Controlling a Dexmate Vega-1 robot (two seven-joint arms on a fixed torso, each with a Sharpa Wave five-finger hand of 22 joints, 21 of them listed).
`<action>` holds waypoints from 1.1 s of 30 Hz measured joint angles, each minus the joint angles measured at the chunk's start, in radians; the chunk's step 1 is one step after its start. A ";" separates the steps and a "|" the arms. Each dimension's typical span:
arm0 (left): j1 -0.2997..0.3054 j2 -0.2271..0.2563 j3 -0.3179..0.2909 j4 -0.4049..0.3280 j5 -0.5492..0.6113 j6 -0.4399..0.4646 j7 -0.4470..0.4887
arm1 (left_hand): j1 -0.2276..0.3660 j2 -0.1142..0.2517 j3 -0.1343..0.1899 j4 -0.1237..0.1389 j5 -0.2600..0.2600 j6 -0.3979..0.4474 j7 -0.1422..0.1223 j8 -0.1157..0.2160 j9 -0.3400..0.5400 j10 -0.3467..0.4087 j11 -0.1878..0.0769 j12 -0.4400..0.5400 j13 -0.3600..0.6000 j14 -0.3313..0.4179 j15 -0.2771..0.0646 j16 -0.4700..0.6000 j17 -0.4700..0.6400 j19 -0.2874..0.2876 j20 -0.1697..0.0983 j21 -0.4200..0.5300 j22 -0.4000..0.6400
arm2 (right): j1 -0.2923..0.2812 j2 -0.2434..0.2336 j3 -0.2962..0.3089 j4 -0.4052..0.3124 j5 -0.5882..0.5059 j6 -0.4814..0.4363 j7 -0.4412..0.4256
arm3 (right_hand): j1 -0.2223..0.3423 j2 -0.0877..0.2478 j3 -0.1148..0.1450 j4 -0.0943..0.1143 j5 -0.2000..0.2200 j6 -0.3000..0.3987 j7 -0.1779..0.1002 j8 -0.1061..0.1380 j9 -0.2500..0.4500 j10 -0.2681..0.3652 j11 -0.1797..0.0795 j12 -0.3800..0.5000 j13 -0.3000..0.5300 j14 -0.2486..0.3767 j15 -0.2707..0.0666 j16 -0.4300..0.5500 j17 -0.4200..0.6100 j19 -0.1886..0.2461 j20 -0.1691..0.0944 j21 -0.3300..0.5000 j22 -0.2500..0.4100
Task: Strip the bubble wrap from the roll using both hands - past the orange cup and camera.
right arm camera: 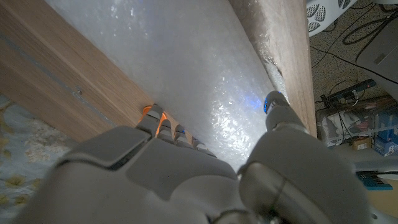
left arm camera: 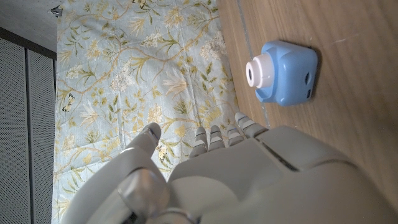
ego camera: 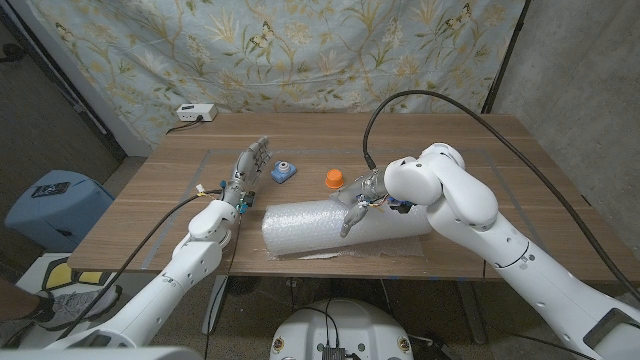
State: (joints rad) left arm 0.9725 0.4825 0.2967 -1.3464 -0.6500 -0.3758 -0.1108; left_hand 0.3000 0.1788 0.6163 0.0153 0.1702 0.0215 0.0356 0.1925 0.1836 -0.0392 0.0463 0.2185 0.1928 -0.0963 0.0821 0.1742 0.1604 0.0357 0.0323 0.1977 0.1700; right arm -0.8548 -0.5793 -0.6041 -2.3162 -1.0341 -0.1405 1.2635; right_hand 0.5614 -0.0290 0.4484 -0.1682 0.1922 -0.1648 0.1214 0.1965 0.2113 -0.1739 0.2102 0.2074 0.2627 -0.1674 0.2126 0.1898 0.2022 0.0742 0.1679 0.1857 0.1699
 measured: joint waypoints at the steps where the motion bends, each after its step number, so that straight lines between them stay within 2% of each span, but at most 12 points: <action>1: 0.001 0.000 0.000 -0.001 0.000 0.000 0.001 | 0.000 0.000 0.000 0.000 0.000 0.000 0.000 0.000 0.000 0.000 0.000 0.000 0.000 0.000 0.000 0.000 0.000 0.000 0.000 0.000 0.000 | 0.002 0.000 -0.001 0.004 0.001 0.005 -0.004 | 0.005 -0.005 0.000 0.000 -0.002 0.000 0.000 0.000 0.000 0.000 0.000 0.001 0.000 0.000 0.000 0.000 0.000 0.000 0.000 0.000 0.000; 12: 0.002 -0.001 0.005 -0.003 0.000 0.009 0.004 | 0.004 0.004 0.000 0.000 0.000 0.005 0.005 0.000 0.000 0.000 0.000 0.000 0.000 0.005 0.005 0.000 0.000 0.000 0.000 0.000 0.000 | 0.015 -0.003 -0.013 0.053 0.004 0.040 -0.055 | 0.025 -0.011 0.000 0.000 -0.008 0.000 0.000 0.000 0.000 0.000 0.000 0.008 0.005 0.000 0.000 0.007 0.002 0.004 -0.004 0.007 0.000; 16: -0.002 -0.002 0.007 0.001 -0.001 0.012 0.004 | 0.004 0.004 0.000 0.000 0.000 0.011 0.000 0.000 0.000 0.009 -0.002 0.000 0.000 0.011 0.000 0.000 0.000 0.005 0.005 0.000 0.000 | 0.016 -0.005 -0.015 0.067 0.004 0.051 -0.074 | 0.040 -0.012 0.000 0.000 -0.012 0.000 0.000 -0.005 0.005 0.000 0.000 0.017 0.012 -0.005 -0.005 0.012 0.005 0.009 -0.009 0.007 0.003; 22: -0.009 -0.006 0.010 0.007 -0.003 0.018 0.001 | 0.004 0.004 0.000 0.000 0.000 0.016 0.005 0.000 0.000 0.009 -0.002 0.000 0.000 0.011 0.000 0.000 0.000 0.005 0.005 0.000 0.000 | 0.015 -0.009 -0.017 0.080 -0.001 0.067 -0.103 | 0.052 -0.011 0.000 0.000 -0.012 0.000 0.000 -0.005 0.010 0.000 0.000 0.027 0.024 -0.002 -0.009 0.015 0.005 0.020 -0.020 0.011 0.005; 27: -0.012 -0.009 0.012 0.011 -0.004 0.023 0.000 | 0.004 0.004 0.000 0.000 0.000 0.016 0.005 0.000 0.000 0.013 0.002 0.000 0.000 0.011 0.000 0.000 0.000 0.005 0.005 0.000 0.000 | 0.012 -0.011 -0.019 0.095 -0.008 0.081 -0.124 | 0.059 -0.011 0.006 0.006 -0.012 0.000 0.000 -0.005 0.010 0.000 0.000 0.035 0.028 0.003 -0.014 0.016 0.010 0.022 -0.022 0.011 0.005; 33: -0.017 -0.013 0.013 0.015 -0.005 0.025 0.000 | 0.004 0.004 0.000 0.000 0.000 0.021 0.011 0.000 0.000 0.016 -0.002 0.000 0.000 0.016 0.005 0.000 0.000 0.009 0.009 0.000 0.000 | 0.012 -0.011 -0.022 0.109 -0.014 0.093 -0.141 | 0.067 -0.011 0.006 0.006 -0.012 0.000 0.000 -0.005 0.014 0.000 0.000 0.050 0.043 0.024 -0.034 0.029 0.012 0.033 -0.033 0.018 0.005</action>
State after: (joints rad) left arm 0.9556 0.4699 0.3099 -1.3313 -0.6549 -0.3507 -0.1112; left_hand 0.3043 0.1830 0.6163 0.0153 0.1702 0.0429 0.0463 0.1925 0.1836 -0.0229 0.0446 0.2185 0.1928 -0.0801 0.0875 0.1742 0.1604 0.0452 0.0418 0.1977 0.1700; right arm -0.8424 -0.5902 -0.6261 -2.2077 -1.0485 -0.0479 1.1227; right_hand 0.6285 -0.0400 0.4539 -0.1625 0.1805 -0.1648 0.1214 0.1917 0.2256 -0.1739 0.2101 0.2578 0.3054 -0.1435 0.1781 0.2184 0.2140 0.1068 0.1353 0.2040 0.1748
